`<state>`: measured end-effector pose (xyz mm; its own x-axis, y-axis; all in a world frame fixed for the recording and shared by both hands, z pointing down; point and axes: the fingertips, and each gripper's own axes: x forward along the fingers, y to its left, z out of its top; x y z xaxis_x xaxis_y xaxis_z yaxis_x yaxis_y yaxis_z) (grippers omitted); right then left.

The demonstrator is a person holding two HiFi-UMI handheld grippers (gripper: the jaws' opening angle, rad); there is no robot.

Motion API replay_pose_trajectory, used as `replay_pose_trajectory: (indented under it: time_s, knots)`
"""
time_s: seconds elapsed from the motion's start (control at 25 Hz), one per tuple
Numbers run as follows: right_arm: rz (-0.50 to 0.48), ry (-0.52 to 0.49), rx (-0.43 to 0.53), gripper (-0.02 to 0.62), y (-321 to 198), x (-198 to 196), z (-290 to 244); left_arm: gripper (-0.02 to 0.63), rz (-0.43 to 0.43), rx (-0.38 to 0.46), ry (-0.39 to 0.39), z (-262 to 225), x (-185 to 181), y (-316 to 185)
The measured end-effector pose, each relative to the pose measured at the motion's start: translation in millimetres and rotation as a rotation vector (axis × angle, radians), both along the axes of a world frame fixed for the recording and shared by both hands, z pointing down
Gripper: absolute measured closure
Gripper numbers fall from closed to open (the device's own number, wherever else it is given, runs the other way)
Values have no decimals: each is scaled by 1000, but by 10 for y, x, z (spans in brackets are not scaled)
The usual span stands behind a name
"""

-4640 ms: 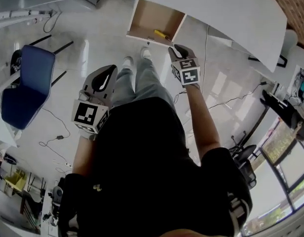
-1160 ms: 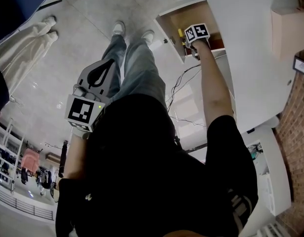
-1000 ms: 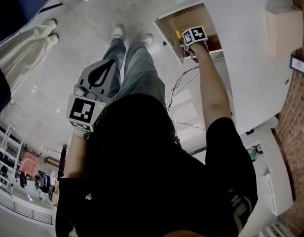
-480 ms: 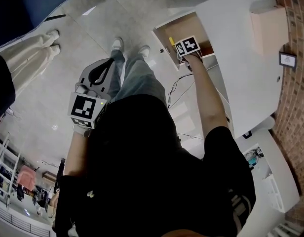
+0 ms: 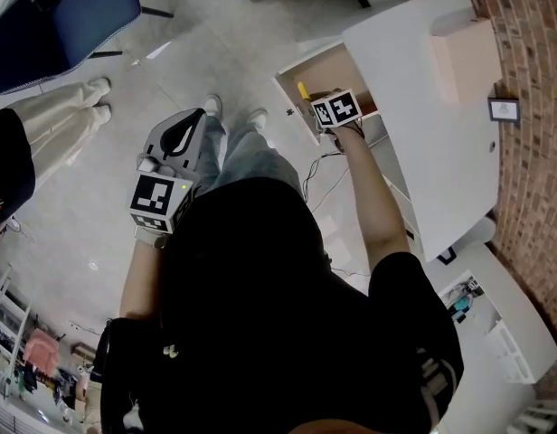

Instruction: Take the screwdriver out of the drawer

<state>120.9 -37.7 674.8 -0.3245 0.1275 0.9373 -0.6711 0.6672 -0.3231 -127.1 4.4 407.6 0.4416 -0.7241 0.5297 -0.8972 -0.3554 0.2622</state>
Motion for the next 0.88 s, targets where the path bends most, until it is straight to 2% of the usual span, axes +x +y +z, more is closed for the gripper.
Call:
replay_pose_trajectory:
  time_s: [0.48,0.64,0.88]
  knots:
    - [46,-191,163,506,-2,-639,-1211,603,33,115,0,-437,-159,-117]
    - [75,-253,235,506,-62,-825,-1645,603,42,160,20,-599,-212,-171]
    - [112,-370,343,506,-126,-1021,-2286,603,45,207,9,-823,-292,-237]
